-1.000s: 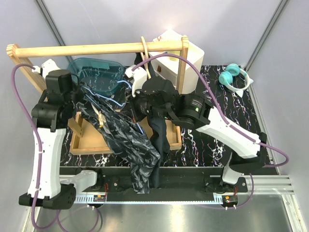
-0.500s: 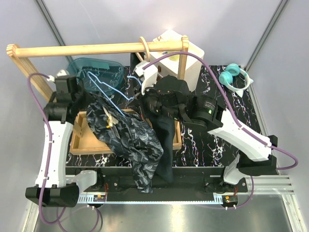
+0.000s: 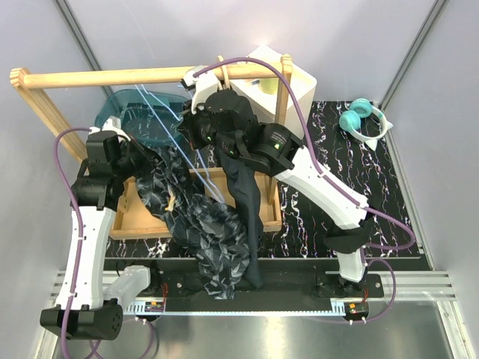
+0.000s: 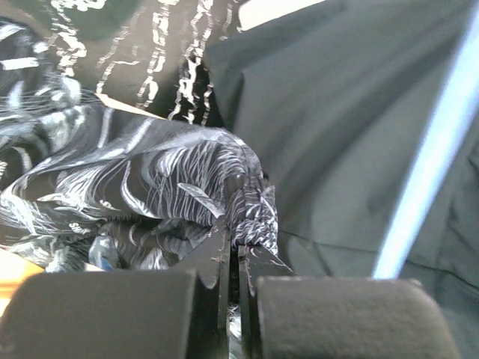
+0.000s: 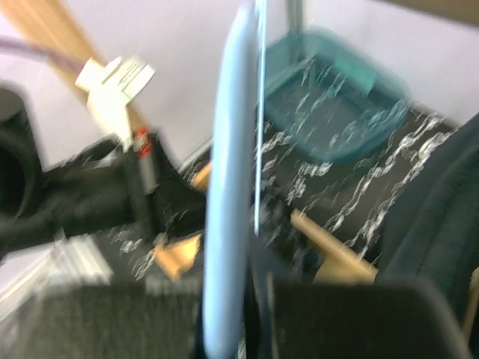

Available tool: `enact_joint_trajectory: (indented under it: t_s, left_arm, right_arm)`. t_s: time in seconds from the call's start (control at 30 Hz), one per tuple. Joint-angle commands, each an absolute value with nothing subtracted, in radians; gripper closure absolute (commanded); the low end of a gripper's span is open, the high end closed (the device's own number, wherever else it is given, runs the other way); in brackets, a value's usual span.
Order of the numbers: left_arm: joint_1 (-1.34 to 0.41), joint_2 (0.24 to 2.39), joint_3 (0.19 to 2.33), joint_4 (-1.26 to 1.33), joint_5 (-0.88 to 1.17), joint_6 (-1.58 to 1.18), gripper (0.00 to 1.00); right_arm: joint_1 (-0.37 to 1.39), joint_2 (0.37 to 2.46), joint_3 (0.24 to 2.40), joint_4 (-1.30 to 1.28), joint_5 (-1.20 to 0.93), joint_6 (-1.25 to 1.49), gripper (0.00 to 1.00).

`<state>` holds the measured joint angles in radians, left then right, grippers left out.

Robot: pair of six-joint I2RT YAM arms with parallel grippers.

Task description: Remove the shorts from the hanger

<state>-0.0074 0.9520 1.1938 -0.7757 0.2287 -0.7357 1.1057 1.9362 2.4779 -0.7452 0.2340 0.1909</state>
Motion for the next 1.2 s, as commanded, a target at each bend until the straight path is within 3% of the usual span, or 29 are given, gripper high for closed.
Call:
enact_joint_trajectory:
  t_s: [0.0, 0.03, 0.1, 0.13, 0.17, 0.4, 0.6, 0.9, 1.0, 1.17]
  left_arm:
    - [-0.002, 0.976, 1.275, -0.753, 0.327, -0.721, 0.90]
    - [-0.002, 0.973, 1.282, -0.765, 0.328, -0.715, 0.68]
    - [-0.002, 0.939, 1.285, -0.787, 0.327, -0.686, 0.54]
    - [-0.002, 0.921, 1.289, -0.793, 0.316, -0.677, 0.36]
    - [-0.002, 0.899, 1.292, -0.798, 0.301, -0.657, 0.33]
    - [-0.002, 0.704, 1.255, -0.769, 0.394, -0.650, 0.30]
    - [-0.002, 0.542, 1.118, -0.444, 0.574, -0.758, 0.28]
    - [-0.032, 0.661, 1.247, -0.403, 0.706, -0.729, 0.28]
    - [-0.127, 0.693, 1.258, -0.388, 0.683, -0.727, 0.29]
    - [-0.409, 0.735, 1.258, -0.393, 0.454, -0.669, 0.32]
  right_arm:
    - [1.101, 1.953, 2.572, -0.722, 0.210, 0.207, 1.00]
    - [1.103, 1.959, 2.586, -0.733, 0.207, 0.212, 1.00]
    - [1.103, 1.980, 2.626, -0.780, 0.204, 0.230, 1.00]
    - [1.103, 1.986, 2.647, -0.799, 0.206, 0.238, 1.00]
    - [1.103, 1.993, 2.654, -0.814, 0.210, 0.258, 1.00]
    - [1.114, 1.971, 2.646, -0.900, 0.271, 0.354, 1.00]
    - [1.126, 1.942, 2.645, -0.925, 0.301, 0.391, 1.00]
    - [1.135, 1.928, 2.683, -0.927, 0.311, 0.414, 1.00]
    - [1.137, 1.927, 2.692, -0.927, 0.322, 0.429, 1.00]
    - [1.141, 1.924, 2.706, -0.928, 0.342, 0.434, 1.00]
